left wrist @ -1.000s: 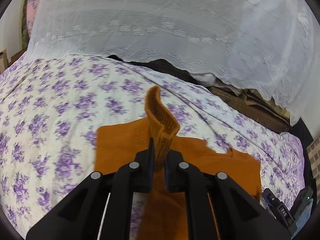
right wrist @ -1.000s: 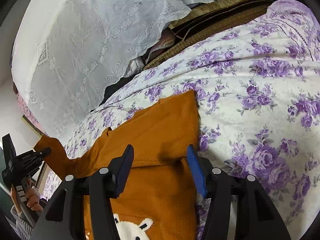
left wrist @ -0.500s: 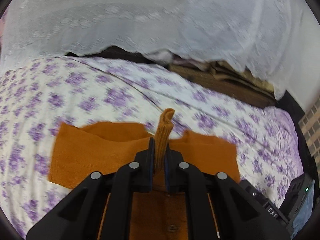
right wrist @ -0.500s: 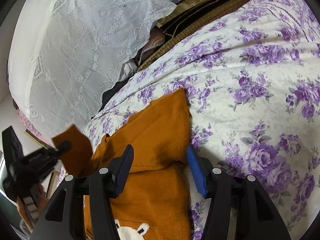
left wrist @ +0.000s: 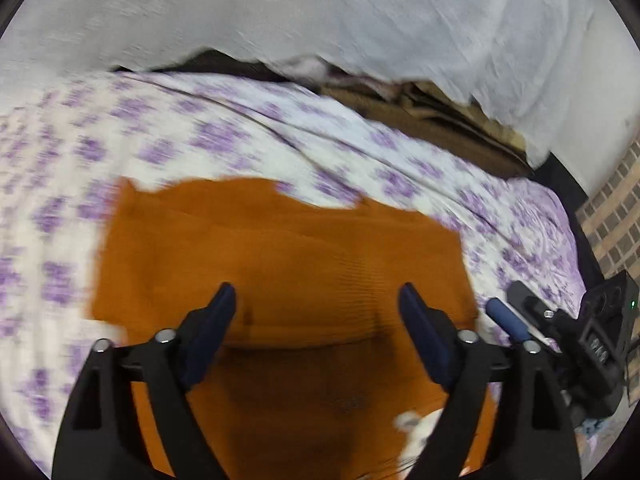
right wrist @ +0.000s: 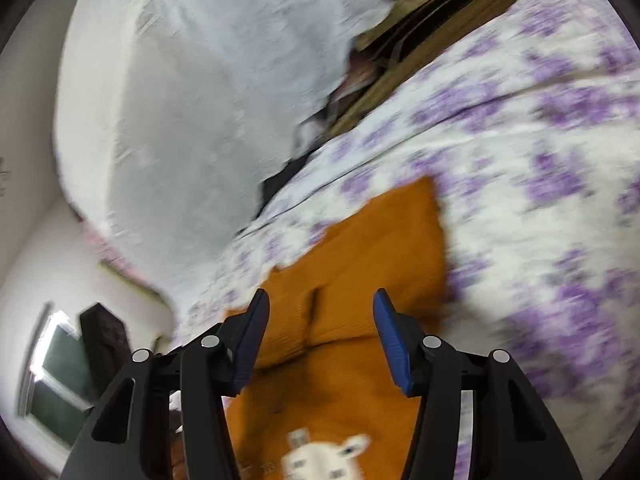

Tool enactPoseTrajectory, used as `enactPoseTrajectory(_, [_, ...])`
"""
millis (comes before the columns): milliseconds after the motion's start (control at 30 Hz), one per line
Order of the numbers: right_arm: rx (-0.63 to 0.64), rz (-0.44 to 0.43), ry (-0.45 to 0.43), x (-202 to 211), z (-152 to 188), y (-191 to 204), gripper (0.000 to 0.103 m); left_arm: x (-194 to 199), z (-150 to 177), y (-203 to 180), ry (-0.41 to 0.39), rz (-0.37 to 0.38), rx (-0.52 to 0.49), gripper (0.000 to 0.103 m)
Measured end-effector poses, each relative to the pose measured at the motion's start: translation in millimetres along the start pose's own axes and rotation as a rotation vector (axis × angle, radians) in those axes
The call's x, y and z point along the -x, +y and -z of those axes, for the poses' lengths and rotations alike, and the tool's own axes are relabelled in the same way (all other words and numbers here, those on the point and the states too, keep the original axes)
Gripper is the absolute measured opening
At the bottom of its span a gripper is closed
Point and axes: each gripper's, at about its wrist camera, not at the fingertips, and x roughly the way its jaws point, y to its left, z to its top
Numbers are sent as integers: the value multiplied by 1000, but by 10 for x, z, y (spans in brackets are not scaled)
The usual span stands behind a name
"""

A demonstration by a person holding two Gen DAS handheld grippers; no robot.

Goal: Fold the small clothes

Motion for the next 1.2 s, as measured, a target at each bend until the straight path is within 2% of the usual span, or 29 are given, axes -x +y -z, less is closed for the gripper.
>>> enactPoseTrajectory(100, [26, -33, 86, -180, 49, 176, 55, 243, 62, 383, -62, -107, 15, 89])
enactPoseTrajectory(167, [39, 5, 145, -385, 61, 272, 55, 309, 146, 645, -76, -156, 38, 90])
enactPoseTrajectory(233, [37, 50, 166, -568, 36, 312, 55, 293, 250, 832, -68, -183, 47, 90])
enactPoseTrajectory(300, [34, 116, 215, -787, 21, 316, 55, 229, 384, 964, -53, -223, 20, 90])
enactPoseTrajectory(367, [9, 145, 246, -957, 37, 277, 54, 133, 500, 1049, -38, -273, -11, 90])
enactPoseTrajectory(467, [44, 184, 240, -1117, 72, 309, 55, -106, 517, 1134, 45, -300, 0, 90])
enactPoseTrajectory(500, [60, 192, 239, -1146, 76, 341, 54, -133, 491, 1128, 43, -307, -2, 90])
enactPoseTrajectory(533, [80, 199, 239, -1171, 82, 371, 47, -155, 453, 1107, 31, -316, -7, 90])
enactPoseTrajectory(567, [103, 201, 238, -1200, 92, 411, 26, -181, 400, 1085, 18, -331, -18, 90])
enactPoseTrajectory(633, [125, 183, 231, -1209, 76, 412, 5, -240, 338, 1057, 13, -368, -28, 94])
enactPoseTrajectory(733, [172, 162, 161, -1081, 12, 481, 5, -338, 300, 1101, 36, -390, -13, 98])
enactPoseTrajectory(800, [238, 223, 75, -913, -107, 544, 5, -333, 308, 1140, 35, -385, 4, 99])
enactPoseTrajectory(867, [230, 282, 20, -765, -252, 430, 5, -330, 311, 1164, 36, -378, 18, 99])
enactPoseTrajectory(933, [189, 308, 15, -696, -326, 253, 5, -330, 330, 1152, 39, -377, 11, 99])
enactPoseTrajectory(1067, [73, 322, 76, -756, -356, -134, 5, -280, 353, 1054, 21, -398, -38, 99])
enactPoseTrajectory(1200, [110, 329, 92, -795, -354, -115, 10, -43, 314, 947, -61, -364, -62, 99])
